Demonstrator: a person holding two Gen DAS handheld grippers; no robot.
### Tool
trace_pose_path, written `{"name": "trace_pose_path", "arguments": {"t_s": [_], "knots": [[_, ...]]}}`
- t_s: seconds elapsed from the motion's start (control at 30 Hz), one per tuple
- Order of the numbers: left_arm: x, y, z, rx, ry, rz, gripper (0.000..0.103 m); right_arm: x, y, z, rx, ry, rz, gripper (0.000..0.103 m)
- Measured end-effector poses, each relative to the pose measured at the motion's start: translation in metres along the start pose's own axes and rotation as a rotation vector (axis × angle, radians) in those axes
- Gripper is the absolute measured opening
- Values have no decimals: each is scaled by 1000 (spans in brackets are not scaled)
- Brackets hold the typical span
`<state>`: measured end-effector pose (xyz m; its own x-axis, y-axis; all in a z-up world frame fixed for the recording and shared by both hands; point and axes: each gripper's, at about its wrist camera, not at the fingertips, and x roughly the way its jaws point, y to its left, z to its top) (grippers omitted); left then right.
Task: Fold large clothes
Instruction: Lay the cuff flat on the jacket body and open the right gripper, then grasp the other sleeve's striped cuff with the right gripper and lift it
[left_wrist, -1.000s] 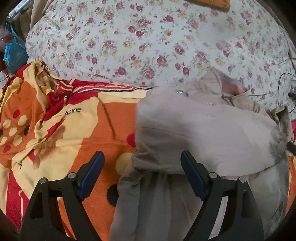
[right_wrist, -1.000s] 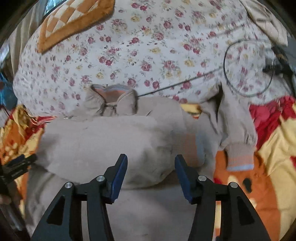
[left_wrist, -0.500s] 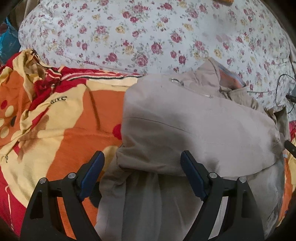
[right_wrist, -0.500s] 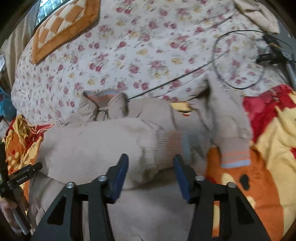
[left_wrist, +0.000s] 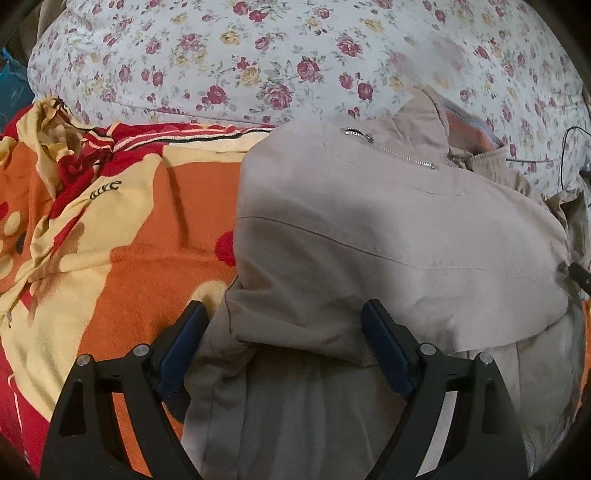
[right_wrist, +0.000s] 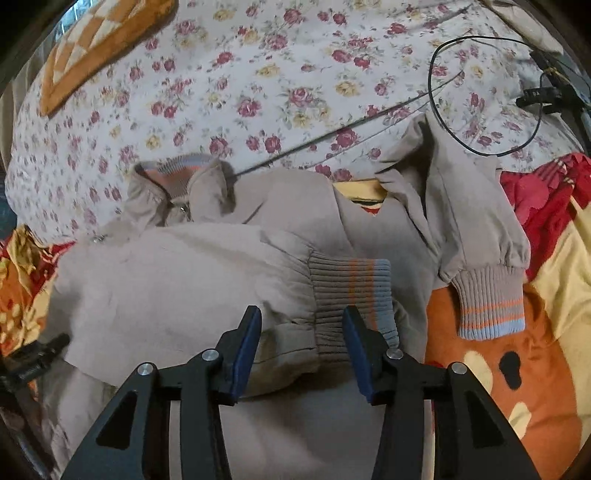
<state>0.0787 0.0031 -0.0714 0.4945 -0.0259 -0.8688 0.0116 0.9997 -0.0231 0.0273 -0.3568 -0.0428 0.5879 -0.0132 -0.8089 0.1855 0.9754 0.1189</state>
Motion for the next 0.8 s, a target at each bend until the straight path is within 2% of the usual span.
{"name": "trace_pose_path", "arguments": {"t_s": [0.13,0.2,0.27,0.6,0.63,0.73,0.8], "knots": [[3,3,0,-14,9,0,92,-14,3,0,9,-35,45,52],[5,5,0,-28,14,11,100,-18,6,-2,-2,-42,46,53],[7,7,0,-40,20,19,103,-17,7,-3,-14,-40,40,53],[0,5,1,2,25,27,103,-10,10,-6,-48,-26,5,54],[-6,3,3,17,6,35,103,-11,10,-5,-47,-27,6,54],[-43,2,6,19,-137,20,103,-23,2,-2,-16,-55,30,54],[-58,3,7,9,-192,-20,103,-38,-11,0,26,-97,30,63]]}}
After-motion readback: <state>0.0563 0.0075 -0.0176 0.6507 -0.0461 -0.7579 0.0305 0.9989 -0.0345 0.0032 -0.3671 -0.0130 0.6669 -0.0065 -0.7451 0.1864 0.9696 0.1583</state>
